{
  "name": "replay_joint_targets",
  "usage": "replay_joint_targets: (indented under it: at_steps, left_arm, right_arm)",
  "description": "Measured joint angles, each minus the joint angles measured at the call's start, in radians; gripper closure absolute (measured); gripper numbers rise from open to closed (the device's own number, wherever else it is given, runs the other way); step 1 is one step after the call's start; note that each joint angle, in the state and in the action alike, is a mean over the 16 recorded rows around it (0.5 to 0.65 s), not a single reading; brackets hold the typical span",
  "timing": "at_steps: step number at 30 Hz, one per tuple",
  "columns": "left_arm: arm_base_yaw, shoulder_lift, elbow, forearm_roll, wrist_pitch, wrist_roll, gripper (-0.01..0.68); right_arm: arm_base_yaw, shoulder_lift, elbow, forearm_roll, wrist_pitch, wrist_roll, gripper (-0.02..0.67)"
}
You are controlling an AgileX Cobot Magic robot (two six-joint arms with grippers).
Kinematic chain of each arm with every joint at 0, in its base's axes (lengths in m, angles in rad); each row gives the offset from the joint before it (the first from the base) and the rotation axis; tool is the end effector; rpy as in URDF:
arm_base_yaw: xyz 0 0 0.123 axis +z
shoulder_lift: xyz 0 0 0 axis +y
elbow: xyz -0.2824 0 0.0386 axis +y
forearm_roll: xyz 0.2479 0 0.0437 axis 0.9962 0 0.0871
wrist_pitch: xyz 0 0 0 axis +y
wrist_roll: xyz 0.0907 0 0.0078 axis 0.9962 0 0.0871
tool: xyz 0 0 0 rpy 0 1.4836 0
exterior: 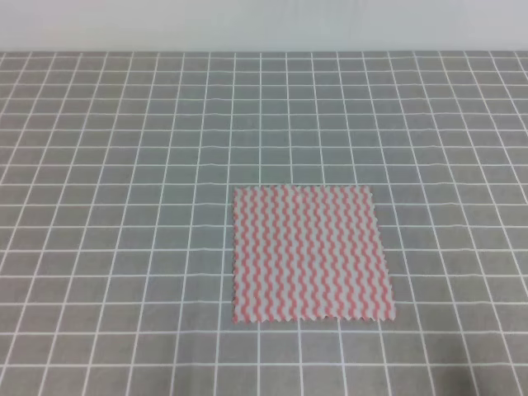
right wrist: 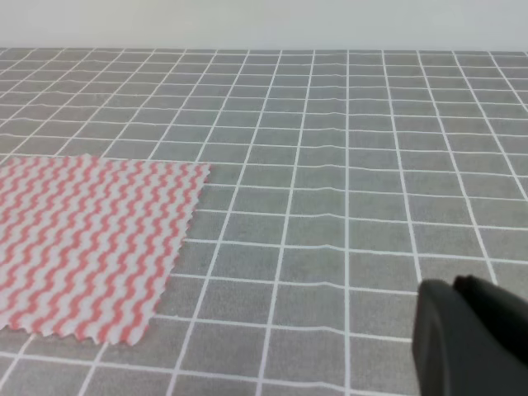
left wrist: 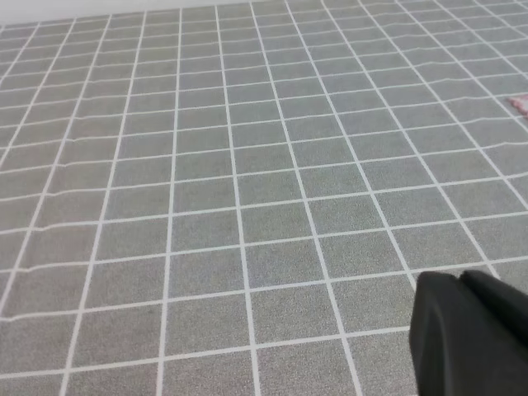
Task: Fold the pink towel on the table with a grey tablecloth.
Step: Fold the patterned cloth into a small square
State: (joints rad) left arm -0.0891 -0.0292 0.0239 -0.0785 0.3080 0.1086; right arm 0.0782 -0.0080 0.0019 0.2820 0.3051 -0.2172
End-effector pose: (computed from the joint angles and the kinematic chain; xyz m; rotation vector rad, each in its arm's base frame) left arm 0.0527 -0.0069 0.1788 0.1267 1.7813 -0.0610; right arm 0.0530 0.0118 0.1864 -0.0835 1.7716 0.1686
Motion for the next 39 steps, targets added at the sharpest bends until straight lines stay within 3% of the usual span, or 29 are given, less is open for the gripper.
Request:
replay_joint_targets:
  at_steps: [14, 22, 33, 39]
  left_arm:
    - [0.0, -0.003, 0.0, -0.012, -0.017, -0.007, 0.673]
    - [0.0, -0.004, 0.0, -0.031, -0.094, -0.097, 0.673]
    - [0.0, -0.001, -0.004, -0.067, -0.228, -0.375, 0.673]
    - [0.0, -0.002, -0.006, -0.075, -0.251, -0.449, 0.673]
  right_arm:
    - [0.0, -0.003, 0.003, 0.0, -0.002, 0.0, 0.651]
    - [0.0, -0.001, 0.0, 0.039, -0.047, 0.0, 0.651]
    - [0.0, 0.0, -0.001, 0.337, -0.19, 0.0, 0.651]
    - [0.0, 0.002, 0.0, 0.51, -0.23, 0.0, 0.651]
